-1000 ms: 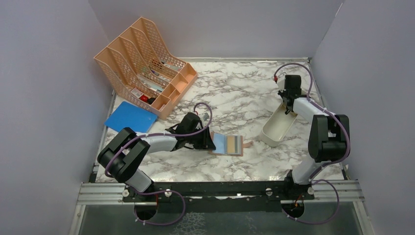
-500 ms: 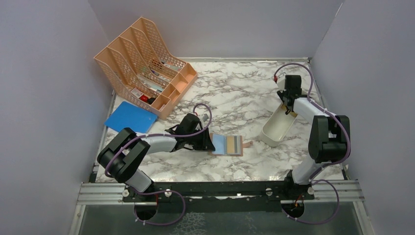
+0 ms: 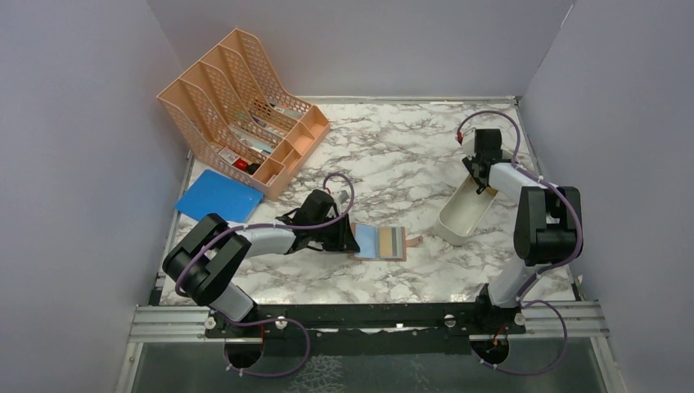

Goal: Put the credit cards into the card holder

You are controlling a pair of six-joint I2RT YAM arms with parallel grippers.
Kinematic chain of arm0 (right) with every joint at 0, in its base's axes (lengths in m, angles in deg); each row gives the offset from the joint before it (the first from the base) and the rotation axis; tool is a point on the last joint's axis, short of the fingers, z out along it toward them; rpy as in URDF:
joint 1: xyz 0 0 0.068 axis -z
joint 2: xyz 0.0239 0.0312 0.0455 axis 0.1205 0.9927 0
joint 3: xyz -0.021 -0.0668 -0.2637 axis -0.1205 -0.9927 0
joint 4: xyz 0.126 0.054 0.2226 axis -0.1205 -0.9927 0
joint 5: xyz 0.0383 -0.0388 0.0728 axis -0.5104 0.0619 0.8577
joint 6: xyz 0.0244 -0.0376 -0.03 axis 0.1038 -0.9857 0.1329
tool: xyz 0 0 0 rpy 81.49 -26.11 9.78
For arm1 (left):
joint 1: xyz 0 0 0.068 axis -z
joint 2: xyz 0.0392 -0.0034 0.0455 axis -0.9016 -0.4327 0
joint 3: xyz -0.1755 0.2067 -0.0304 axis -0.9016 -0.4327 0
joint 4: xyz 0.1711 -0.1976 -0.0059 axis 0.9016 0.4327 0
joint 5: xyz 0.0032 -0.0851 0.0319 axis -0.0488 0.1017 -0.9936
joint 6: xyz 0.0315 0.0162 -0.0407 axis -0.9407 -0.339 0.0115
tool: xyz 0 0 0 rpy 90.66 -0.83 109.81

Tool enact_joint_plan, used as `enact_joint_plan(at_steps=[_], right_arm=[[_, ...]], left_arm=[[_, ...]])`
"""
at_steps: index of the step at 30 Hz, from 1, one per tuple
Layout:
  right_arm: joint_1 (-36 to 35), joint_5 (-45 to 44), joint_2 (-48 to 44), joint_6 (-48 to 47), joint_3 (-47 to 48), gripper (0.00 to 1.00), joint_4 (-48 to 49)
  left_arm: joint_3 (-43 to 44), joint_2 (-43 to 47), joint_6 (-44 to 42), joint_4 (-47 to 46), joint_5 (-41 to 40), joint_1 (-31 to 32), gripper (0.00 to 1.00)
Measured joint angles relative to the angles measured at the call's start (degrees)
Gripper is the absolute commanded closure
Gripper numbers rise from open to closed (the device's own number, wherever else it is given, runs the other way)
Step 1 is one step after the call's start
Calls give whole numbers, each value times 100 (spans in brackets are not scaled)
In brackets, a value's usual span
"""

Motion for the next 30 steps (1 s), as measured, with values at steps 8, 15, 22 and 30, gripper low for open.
enact_joint_plan(at_steps=[8, 15, 22, 30], right_arm=[[46, -192, 105, -116, 4, 59, 50], [46, -219, 96, -114, 15, 64, 74], [46, -208, 48, -105, 15, 72, 74], [46, -190, -11, -101, 15, 80, 26]], left_arm=[[15, -28, -4, -2, 35, 0, 72], [24, -42, -4, -2, 55, 0, 72], [24, -42, -2, -2, 55, 0, 72], [24, -42, -2, -2, 55, 0, 72]])
